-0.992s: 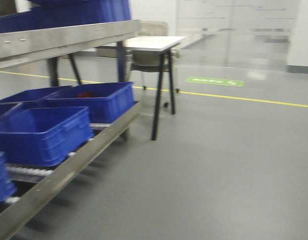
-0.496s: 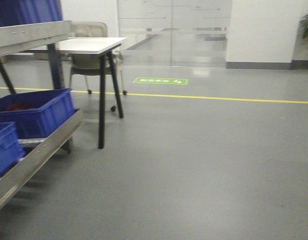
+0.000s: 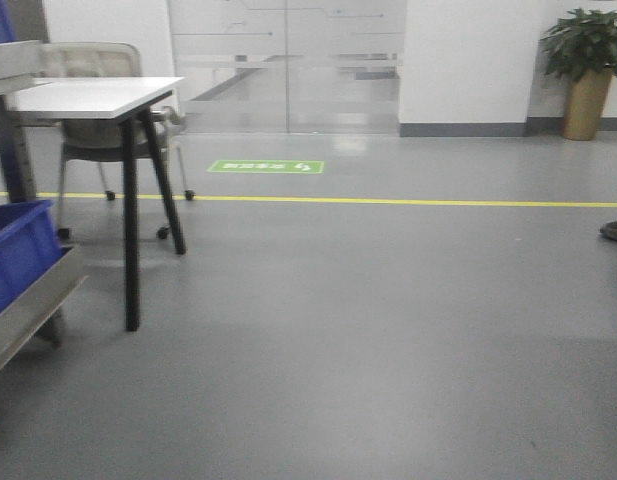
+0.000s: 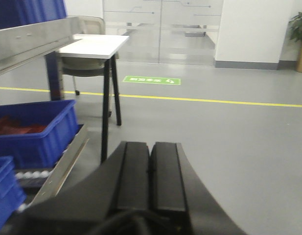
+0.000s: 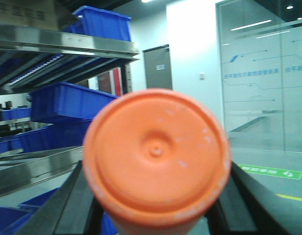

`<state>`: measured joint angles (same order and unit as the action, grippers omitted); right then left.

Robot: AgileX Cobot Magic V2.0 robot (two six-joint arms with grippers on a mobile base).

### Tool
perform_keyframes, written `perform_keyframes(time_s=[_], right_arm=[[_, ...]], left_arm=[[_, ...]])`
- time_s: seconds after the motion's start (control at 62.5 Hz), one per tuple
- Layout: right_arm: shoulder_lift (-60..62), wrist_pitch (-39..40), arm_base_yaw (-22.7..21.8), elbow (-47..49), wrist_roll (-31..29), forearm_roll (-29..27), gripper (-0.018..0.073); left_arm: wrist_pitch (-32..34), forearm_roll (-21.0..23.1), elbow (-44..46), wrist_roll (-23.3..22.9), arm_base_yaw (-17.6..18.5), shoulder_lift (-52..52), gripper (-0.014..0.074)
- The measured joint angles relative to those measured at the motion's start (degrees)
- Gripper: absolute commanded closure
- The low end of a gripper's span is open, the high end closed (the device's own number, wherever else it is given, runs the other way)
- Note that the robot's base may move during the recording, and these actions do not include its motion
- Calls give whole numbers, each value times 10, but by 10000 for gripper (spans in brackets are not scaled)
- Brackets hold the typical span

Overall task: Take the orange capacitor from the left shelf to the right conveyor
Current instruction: 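Drive the base to the conveyor table holding the capacitor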

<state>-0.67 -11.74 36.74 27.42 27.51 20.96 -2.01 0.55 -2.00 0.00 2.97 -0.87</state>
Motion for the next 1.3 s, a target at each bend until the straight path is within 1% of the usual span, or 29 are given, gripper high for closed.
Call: perform_keyframes(time_s=[1.297], right_arm=[[0,0,0,0,0,0,511]], left_arm=[[0,0,0,0,0,0,722]])
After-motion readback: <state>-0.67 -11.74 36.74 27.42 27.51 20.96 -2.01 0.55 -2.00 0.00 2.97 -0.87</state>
